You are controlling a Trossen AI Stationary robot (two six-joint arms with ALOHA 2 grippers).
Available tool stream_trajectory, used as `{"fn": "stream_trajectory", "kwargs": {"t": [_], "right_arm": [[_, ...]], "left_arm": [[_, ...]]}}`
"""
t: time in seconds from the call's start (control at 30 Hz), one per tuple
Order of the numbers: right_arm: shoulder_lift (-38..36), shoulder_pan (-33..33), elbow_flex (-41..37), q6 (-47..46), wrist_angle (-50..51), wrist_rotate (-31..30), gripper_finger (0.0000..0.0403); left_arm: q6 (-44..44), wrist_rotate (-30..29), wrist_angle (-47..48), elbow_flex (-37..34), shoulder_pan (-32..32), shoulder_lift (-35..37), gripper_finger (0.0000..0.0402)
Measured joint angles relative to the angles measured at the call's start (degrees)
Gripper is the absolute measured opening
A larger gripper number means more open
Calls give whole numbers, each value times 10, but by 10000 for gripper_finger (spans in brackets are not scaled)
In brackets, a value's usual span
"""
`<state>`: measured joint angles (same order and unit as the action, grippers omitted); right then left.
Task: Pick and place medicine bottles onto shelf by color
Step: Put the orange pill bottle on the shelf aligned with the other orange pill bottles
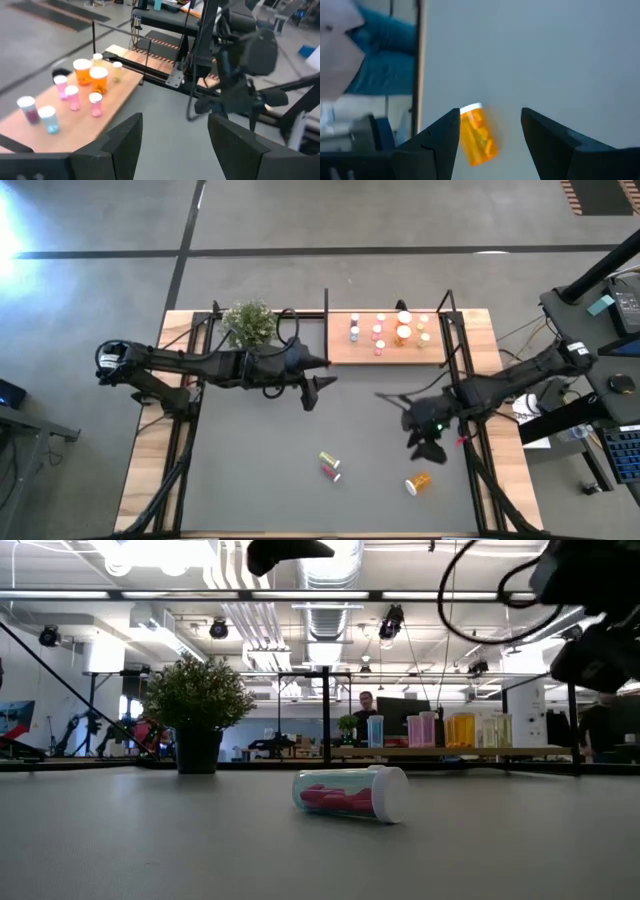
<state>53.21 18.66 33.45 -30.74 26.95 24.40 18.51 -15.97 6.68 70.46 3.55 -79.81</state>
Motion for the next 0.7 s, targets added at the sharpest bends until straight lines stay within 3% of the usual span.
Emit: {"fn": "stream_trajectory", "kwargs": {"t": [0.13,0.47,0.7], "right_arm": [[16,57,18,56,-3,-15,201],[120,192,86,152,-3,-127,201],[164,257,93,135,-3,-186,201]], "left_arm": [[51,0,-1,-1,10,0,210],[203,-8,-2,-1,57,0,210],[259,-96,-3,-1,136,0,210]]}}
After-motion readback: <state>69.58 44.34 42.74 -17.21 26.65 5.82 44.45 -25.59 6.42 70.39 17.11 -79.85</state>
